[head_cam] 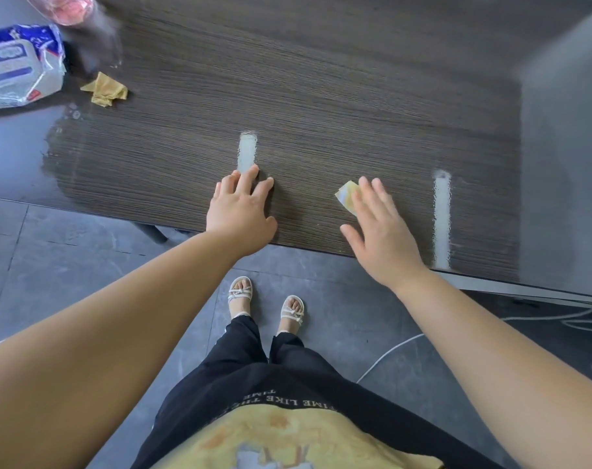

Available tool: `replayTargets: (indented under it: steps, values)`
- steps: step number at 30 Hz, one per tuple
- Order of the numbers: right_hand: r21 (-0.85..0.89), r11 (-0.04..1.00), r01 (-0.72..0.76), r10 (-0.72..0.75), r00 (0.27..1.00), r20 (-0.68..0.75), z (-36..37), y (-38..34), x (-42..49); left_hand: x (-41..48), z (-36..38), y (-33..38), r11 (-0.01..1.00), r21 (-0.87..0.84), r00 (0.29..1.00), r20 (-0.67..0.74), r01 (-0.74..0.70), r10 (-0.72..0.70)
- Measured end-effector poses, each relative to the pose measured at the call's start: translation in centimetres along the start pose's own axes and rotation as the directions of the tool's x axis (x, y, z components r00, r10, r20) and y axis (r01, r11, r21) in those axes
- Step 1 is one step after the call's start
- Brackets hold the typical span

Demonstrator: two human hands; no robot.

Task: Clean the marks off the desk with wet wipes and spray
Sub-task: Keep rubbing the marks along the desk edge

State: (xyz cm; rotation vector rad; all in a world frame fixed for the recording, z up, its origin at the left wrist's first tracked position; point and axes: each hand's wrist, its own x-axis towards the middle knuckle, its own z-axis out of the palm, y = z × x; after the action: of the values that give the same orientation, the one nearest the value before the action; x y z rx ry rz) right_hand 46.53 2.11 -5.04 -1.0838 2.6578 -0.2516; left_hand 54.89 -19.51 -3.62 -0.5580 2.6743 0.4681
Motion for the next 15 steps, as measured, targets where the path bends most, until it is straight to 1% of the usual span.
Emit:
replayTargets:
  steps: [2, 3, 5, 7, 8, 9, 10, 11, 12, 13, 14, 15]
  values:
    - [-0.034, 0.999, 0.003, 0.003, 0.988, 0.155, 0.5, -0.5, 0.0, 0.0, -0.1, 0.0, 1.0, -0.012, 1.0, 0.007, -0.002, 0.002]
    - [-0.067, 0.998, 0.002, 0.011, 0.983, 0.184, 0.7, -0.3, 0.0, 0.0, -0.2, 0.0, 0.999, -0.034, 1.0, 0.008, -0.004, 0.004]
    - [-0.103, 0.994, -0.047, 0.067, 0.977, 0.202, 0.5, 0.4, 0.8, 0.0, -0.4, -0.3, 0.994, -0.111, 1.0, -0.011, -0.009, 0.008]
    - [-0.105, 0.981, -0.166, 0.184, 0.964, 0.193, 0.1, 0.3, 3.0, -0.1, -0.7, -1.0, 0.983, -0.182, 0.998, -0.058, -0.006, -0.004]
    - [-0.109, 0.969, -0.222, 0.239, 0.955, 0.179, 0.2, -0.3, 4.2, -0.3, -0.8, -1.5, 0.981, -0.194, 0.996, -0.089, 0.005, -0.023]
    - [-0.117, 0.966, -0.23, 0.249, 0.952, 0.177, 0.6, -1.7, 5.2, -0.5, -0.8, -2.0, 0.981, -0.194, 0.991, -0.123, 0.023, -0.048]
    - [-0.125, 0.975, -0.184, 0.206, 0.961, 0.186, 0.9, -3.6, 5.7, -0.8, -0.8, -2.5, 0.98, -0.191, 0.985, -0.154, 0.047, -0.077]
    - [-0.122, 0.989, -0.08, 0.104, 0.973, 0.206, 1.6, -5.8, 5.7, -1.0, -0.7, -3.1, 0.979, -0.19, 0.977, -0.183, 0.077, -0.113]
    - [-0.106, 0.992, 0.072, -0.044, 0.969, 0.245, 2.4, -7.8, 5.4, -1.3, -0.8, -3.8, 0.974, -0.195, 0.966, -0.206, 0.113, -0.153]
    - [-0.09, 0.966, 0.241, -0.204, 0.932, 0.299, 3.0, -9.0, 4.5, -1.5, -0.9, -4.5, 0.968, -0.205, 0.956, -0.222, 0.147, -0.193]
    - [-0.104, 0.917, 0.385, -0.33, 0.879, 0.343, 3.3, -9.3, 3.5, -1.7, -1.1, -5.3, 0.961, -0.212, 0.946, -0.231, 0.18, -0.228]
    - [-0.111, 0.882, 0.457, -0.397, 0.851, 0.345, 3.1, -8.6, 2.8, -2.0, -1.2, -6.1, 0.955, -0.21, 0.94, -0.227, 0.209, -0.256]
